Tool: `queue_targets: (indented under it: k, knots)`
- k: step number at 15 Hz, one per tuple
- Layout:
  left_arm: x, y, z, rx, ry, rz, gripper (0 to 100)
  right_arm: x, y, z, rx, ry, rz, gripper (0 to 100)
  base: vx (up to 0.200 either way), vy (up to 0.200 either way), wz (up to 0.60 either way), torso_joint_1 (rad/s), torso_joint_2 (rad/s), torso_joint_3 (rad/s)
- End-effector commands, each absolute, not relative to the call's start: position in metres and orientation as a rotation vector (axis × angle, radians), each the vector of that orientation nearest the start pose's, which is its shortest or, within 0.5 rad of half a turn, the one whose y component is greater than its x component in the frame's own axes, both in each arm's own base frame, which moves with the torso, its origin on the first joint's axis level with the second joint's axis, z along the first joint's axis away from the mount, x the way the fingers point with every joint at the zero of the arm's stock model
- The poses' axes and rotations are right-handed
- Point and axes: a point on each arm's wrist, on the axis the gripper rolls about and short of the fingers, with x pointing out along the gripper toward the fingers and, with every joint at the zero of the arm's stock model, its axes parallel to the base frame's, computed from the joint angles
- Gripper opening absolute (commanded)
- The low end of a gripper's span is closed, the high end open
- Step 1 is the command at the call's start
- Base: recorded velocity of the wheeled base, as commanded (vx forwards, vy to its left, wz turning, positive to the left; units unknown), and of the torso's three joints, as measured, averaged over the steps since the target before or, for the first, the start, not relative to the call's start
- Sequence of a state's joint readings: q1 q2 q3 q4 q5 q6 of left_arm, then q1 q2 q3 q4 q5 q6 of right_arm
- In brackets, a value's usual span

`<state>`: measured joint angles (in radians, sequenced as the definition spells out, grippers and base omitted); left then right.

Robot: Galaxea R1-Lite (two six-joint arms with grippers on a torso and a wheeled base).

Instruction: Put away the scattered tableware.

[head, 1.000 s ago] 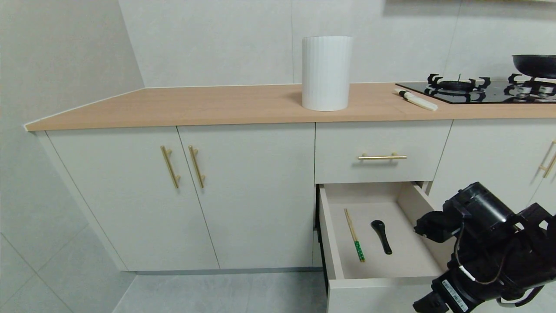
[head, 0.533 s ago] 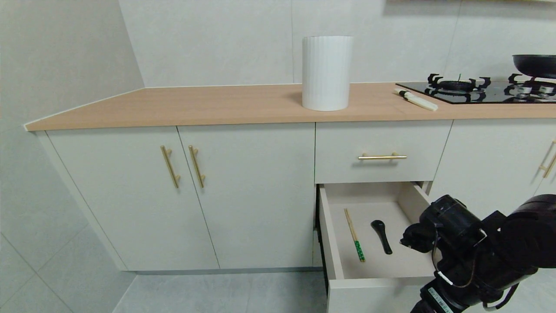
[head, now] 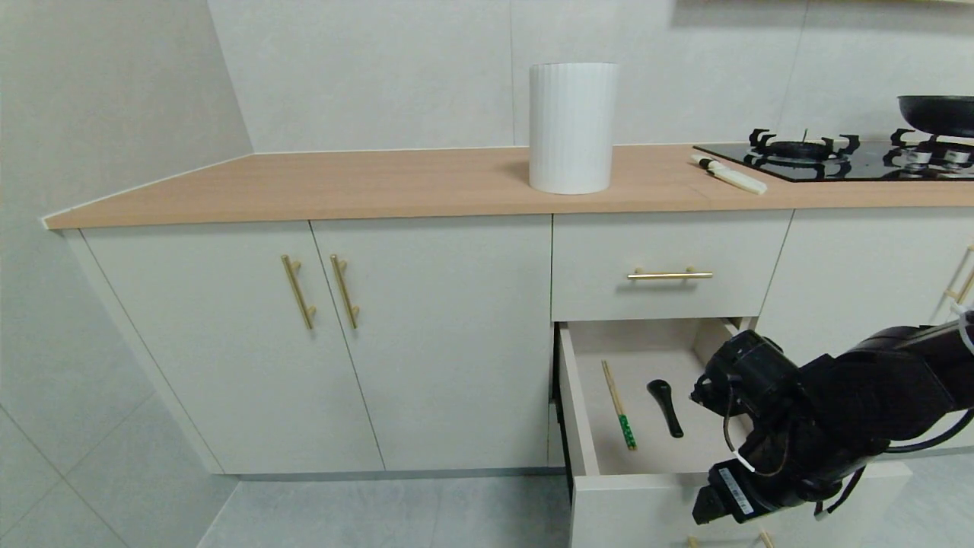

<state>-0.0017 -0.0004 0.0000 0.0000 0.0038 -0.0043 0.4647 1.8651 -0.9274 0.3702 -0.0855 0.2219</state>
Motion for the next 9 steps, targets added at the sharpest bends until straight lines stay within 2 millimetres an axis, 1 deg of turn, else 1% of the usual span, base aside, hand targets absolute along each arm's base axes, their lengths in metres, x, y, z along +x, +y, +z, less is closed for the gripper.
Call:
queue_targets:
  k: [1, 2, 4, 6, 7, 8, 9]
  knots:
    - [-0.023, 0.000, 0.075, -0.005, 0.000, 0.003, 100, 0.260, 0.123, 0.090, -0.136, 1.282, 0.156, 100, 0.000, 0.000, 0.00, 0.000, 0.00, 0.000]
    - [-0.023, 0.000, 0.075, -0.005, 0.000, 0.003, 100, 0.265, 0.122, 0.093, -0.114, 1.255, 0.148, 100, 0.000, 0.000, 0.00, 0.000, 0.00, 0.000]
    - [-0.023, 0.000, 0.075, -0.005, 0.000, 0.003, 100, 0.274, 0.119, 0.091, -0.092, 1.216, 0.130, 100, 0.000, 0.000, 0.00, 0.000, 0.00, 0.000]
    - [-0.023, 0.000, 0.075, -0.005, 0.000, 0.003, 100, 0.287, 0.116, 0.081, -0.081, 1.178, 0.096, 100, 0.000, 0.000, 0.00, 0.000, 0.00, 0.000]
    - [-0.023, 0.000, 0.075, -0.005, 0.000, 0.003, 100, 0.289, 0.116, 0.080, -0.077, 1.171, 0.095, 100, 0.000, 0.000, 0.00, 0.000, 0.00, 0.000]
    - [-0.023, 0.000, 0.075, -0.005, 0.000, 0.003, 100, 0.308, 0.116, 0.073, -0.055, 1.127, 0.085, 100, 0.000, 0.000, 0.00, 0.000, 0.00, 0.000]
    - [-0.023, 0.000, 0.075, -0.005, 0.000, 0.003, 100, 0.319, 0.119, 0.070, -0.046, 1.111, 0.082, 100, 0.000, 0.000, 0.00, 0.000, 0.00, 0.000]
